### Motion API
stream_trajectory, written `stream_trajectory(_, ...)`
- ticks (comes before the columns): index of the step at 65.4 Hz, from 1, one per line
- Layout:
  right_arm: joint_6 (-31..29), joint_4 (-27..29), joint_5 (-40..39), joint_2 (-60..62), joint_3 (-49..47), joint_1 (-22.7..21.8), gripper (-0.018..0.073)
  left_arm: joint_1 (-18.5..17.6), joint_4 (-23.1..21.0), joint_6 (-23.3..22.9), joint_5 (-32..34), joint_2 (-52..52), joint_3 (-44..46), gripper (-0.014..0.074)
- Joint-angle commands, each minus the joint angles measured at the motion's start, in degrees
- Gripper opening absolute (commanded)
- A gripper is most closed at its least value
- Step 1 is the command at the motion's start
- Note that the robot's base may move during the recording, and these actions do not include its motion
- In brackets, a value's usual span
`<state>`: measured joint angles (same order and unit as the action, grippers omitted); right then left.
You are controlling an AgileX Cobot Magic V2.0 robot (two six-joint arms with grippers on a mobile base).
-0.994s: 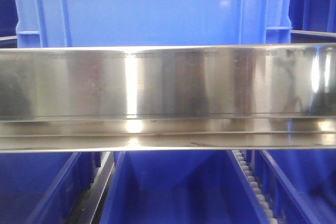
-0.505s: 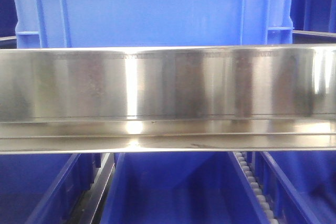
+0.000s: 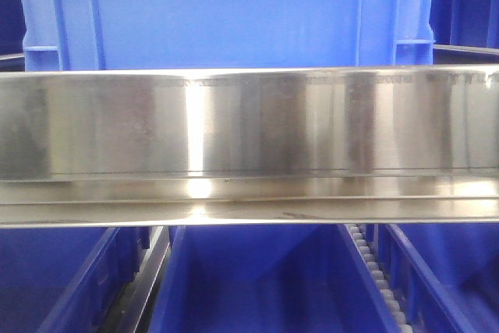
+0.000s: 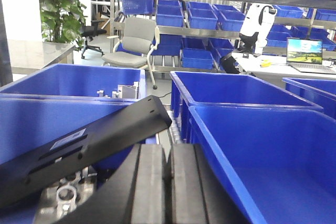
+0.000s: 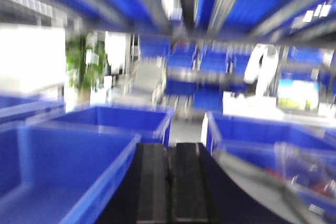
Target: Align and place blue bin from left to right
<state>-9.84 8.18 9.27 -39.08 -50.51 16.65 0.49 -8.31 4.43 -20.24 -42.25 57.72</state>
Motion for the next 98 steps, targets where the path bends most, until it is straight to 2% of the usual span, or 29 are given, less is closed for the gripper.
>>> stream_trajectory(1, -0.22, -0.27, -0.40, -2.39, -1.48, 0.01, -0.0153, -0.24, -0.66, 0.09, 2.45, -2.06, 0.84, -0.0111)
stream_trajectory(13, -0.22, -0.27, -2.55, -4.27, -1.48, 0.01, -0.0153, -0.24, -4.34, 0.09, 4.25, -5.39, 0.84, -0.0111)
stream_trajectory(22, -0.22, -0.27, -5.57, -4.27, -1.48, 0.01, -0.0153, -0.24, -4.56, 0.09, 5.50, -6.19, 0.84, -0.0111)
stream_trajectory(34, -0.22, -0.13, -5.16, -4.39, -1.48, 0.01, -0.0153, -0.24, -4.56, 0.09, 5.47, -6.27, 0.97, -0.0111)
stream_trajectory(39, -0.22, 0.01, -3.65, -5.73, -3.02, 0.01, -0.0155, -0.24, -3.43, 0.09, 2.66, -7.35, 2.69, -0.0111)
stream_trajectory(51, 1.98, 0.83, 3.80, -15.02, -13.86, 0.01, -0.0147, -0.49, -0.37, 0.09, -5.39, -13.33, 10.85, -0.0111)
stream_trajectory(57, 2.13, 0.83, 7.68, -20.61, -19.04, 0.14, -0.0137, -2.72, 0.94, 0.09, -6.07, -16.96, 14.69, -0.0111)
stream_trajectory(65, 5.53, 0.83, 8.31, -26.02, -23.17, 2.80, -0.0134, -8.27, 2.60, -0.12, -3.65, -20.99, 17.44, -0.0111)
stream_trajectory(71, 6.46, 0.83, 8.43, -29.80, -26.00, 6.03, -0.0132, -11.75, 2.60, -2.91, -2.26, -24.48, 19.58, -0.0111)
stream_trajectory(81, 8.26, -0.09, 9.62, -35.74, -29.83, 9.48, -0.0132, -14.87, 3.42, -6.16, -2.83, -30.42, 24.50, -0.0111)
stream_trajectory(92, 14.85, -11.77, 9.32, -41.87, -34.37, 12.73, -0.0132, -17.80, 4.76, -6.71, -6.90, -38.69, 34.20, -0.0111)
stream_trajectory(98, 19.29, -15.88, 12.59, -44.61, -37.99, 13.51, -0.0132, -18.86, 9.21, -11.26, -9.70, -42.90, 39.26, -0.0111)
